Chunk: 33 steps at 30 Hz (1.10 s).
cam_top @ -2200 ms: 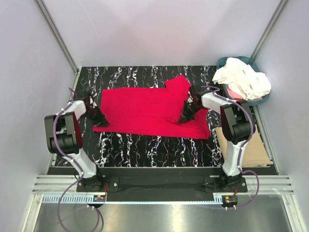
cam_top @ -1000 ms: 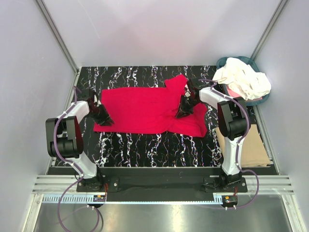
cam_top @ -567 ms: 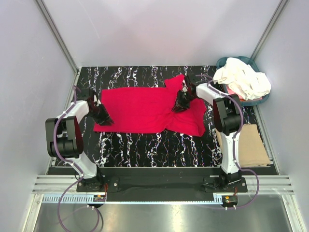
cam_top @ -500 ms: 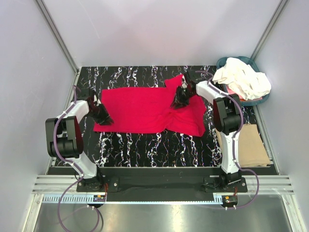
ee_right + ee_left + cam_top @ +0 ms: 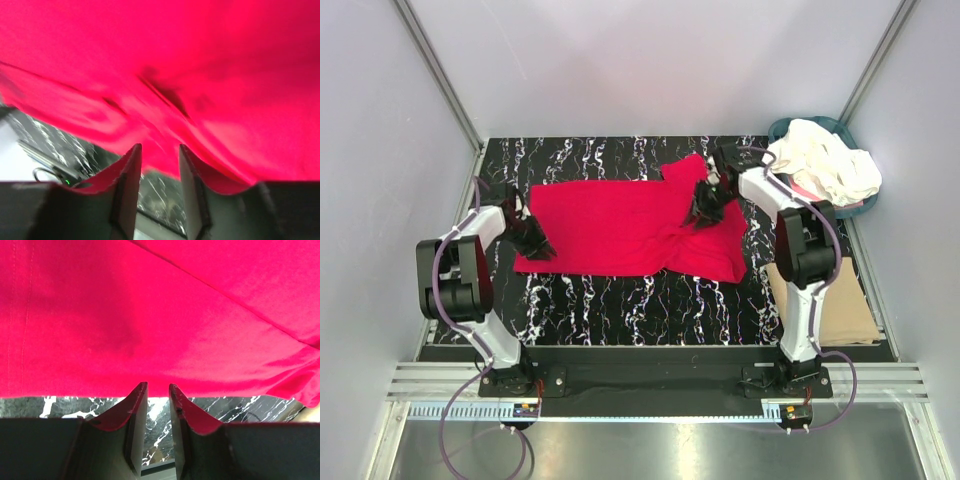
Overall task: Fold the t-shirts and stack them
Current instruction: Fold the tshirt
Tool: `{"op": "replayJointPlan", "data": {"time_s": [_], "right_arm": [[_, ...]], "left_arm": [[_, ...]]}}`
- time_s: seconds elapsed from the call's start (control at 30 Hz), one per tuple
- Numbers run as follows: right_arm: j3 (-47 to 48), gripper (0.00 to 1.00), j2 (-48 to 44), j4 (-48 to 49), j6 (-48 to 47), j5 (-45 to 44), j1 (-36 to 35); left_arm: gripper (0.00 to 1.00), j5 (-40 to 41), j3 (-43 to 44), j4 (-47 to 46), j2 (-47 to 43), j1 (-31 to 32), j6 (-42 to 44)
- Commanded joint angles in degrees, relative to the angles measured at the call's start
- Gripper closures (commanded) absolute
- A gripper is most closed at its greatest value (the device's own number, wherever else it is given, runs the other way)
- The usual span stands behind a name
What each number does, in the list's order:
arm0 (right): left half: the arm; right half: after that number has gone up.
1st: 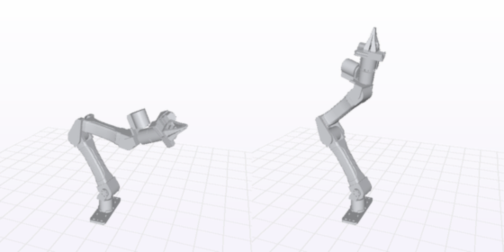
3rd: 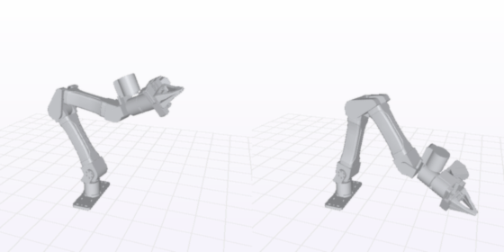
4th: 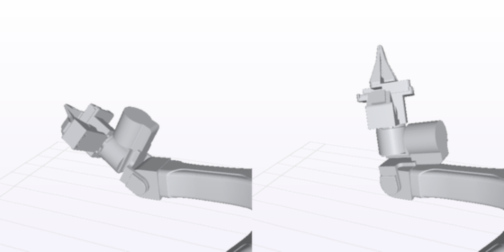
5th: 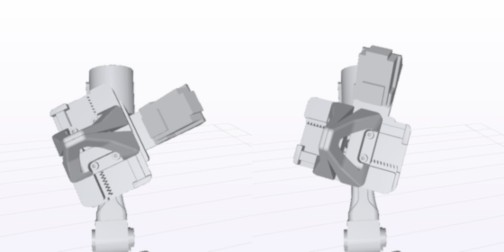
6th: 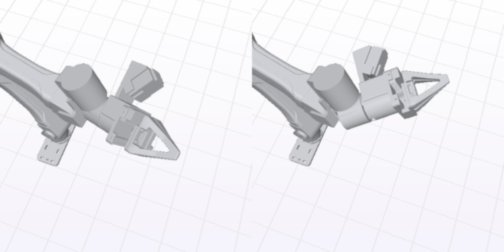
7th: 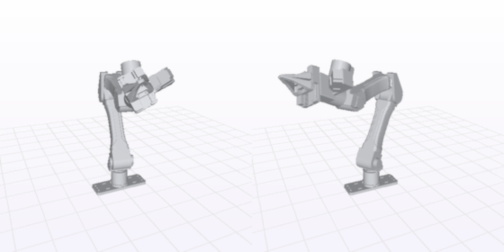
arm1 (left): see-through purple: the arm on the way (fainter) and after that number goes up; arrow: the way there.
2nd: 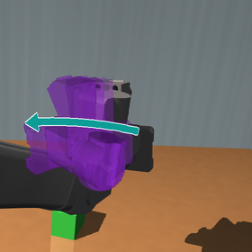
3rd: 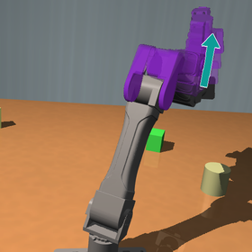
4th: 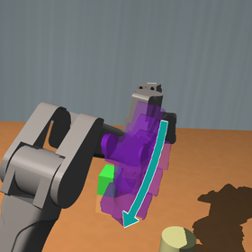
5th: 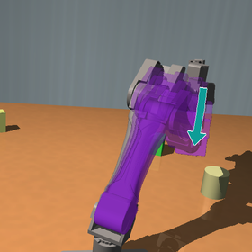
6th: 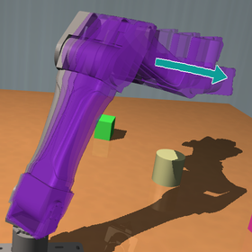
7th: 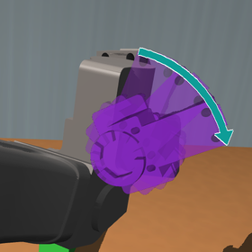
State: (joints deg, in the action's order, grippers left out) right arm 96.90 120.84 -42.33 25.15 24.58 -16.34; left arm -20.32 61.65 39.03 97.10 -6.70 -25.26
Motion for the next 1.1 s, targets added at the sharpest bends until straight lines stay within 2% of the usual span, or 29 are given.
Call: {"op": "replayJointPlan", "data": {"time_s": [0.0, 0.1, 0.13, 0.17, 0.5, 0.63, 0.73, 0.9, 1.07], "right_arm": [[-8.4, 0.6, -9.2, -2.3, -3.2, -2.9, 2.3], [-15.1, 0.75, -10.9, -1.1, -3.8, -3.4, 2.9], [-17.3, 0.87, -11.1, -0.9, -4.0, -3.6, 3.1], [-18.3, 0.89, -11.1, -0.3, -4.0, -3.9, 3.0], [-29.3, 0.97, -10.4, -1.0, -3.4, -16.8, 6.0], [-33.4, 0.97, -11.8, -2.1, -0.2, -17.4, 10.6], [-34.1, 0.95, -15.7, -3.5, -0.1, -16.4, 11.1], [-27.1, 0.77, -18.8, -3.6, -1.7, -8.2, 11.0], [-19.7, 0.69, -14.1, -2.1, -1.2, -5.1, 8.3]], "left_arm": [[0.71, -0.1, 3.0, -0.5, 2.7, 0.2, 0.9], [0.71, 0.4, 4.6, -0.4, 4.8, 0.1, 0.7], [0.71, 0.4, 5.2, -0.4, 5.9, 0.1, 0.8], [0.71, 0.8, 5.7, -0.4, 6.3, 0.1, 0.8], [0.72, 4.8, 5.6, 0.3, 9.6, -1.7, 0.4], [0.72, 5.2, 4.1, 0.3, 9.7, -3.7, 0.6], [0.72, 5.7, 2.7, 0.5, 7.9, -4.2, 1.4], [0.71, 1.6, 0.3, 0.6, 2.9, -2.7, 1.5], [0.68, 1.2, 1.9, 0.8, -1.2, 0.8, 1.1]]}}
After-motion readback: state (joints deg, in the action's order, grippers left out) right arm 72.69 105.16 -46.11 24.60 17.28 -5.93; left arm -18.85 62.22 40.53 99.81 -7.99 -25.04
